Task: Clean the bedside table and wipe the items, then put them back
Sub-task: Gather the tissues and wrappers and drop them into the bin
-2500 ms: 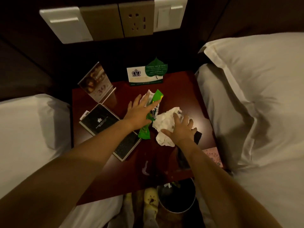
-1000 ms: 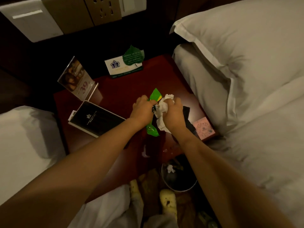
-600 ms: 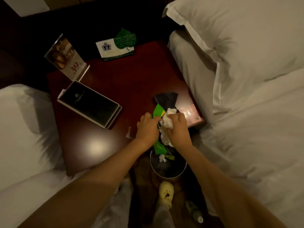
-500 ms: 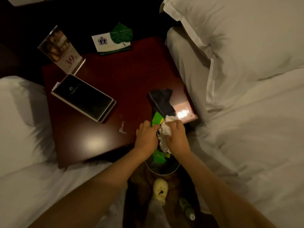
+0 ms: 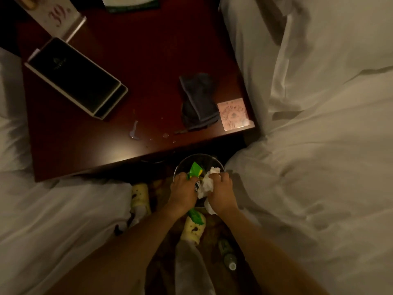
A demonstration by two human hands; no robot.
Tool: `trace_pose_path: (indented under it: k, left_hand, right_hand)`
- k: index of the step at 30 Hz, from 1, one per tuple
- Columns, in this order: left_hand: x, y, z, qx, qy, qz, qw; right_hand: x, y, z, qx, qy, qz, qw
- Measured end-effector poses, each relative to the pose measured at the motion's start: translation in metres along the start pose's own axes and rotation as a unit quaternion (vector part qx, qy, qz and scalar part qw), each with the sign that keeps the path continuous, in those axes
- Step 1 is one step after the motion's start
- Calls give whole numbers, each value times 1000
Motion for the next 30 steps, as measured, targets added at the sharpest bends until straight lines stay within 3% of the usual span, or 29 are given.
trace_pose_path:
  k: [8,19,30]
  left_hand:
    - [-85,56,-30,39,-71,-21,997]
    - [-133,94,-32,170,1,-100,980]
    - [-103,70,-38,95,-18,-86,992]
  right_hand:
    - [-62,67,58,5,63,-37,997]
    - [-100,110,101,18,78,-88,993]
    - [-87,88,80,58,57,-109,991]
Point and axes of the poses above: each hand's wrist, its own x-axis away from the middle knuckle, its own y-axis out of the palm, z = x × y, the point moved 4 cm from there along -x, towards the middle knuckle, and after that the axes turned 15 degrees about -y, right-handed, at the moved point
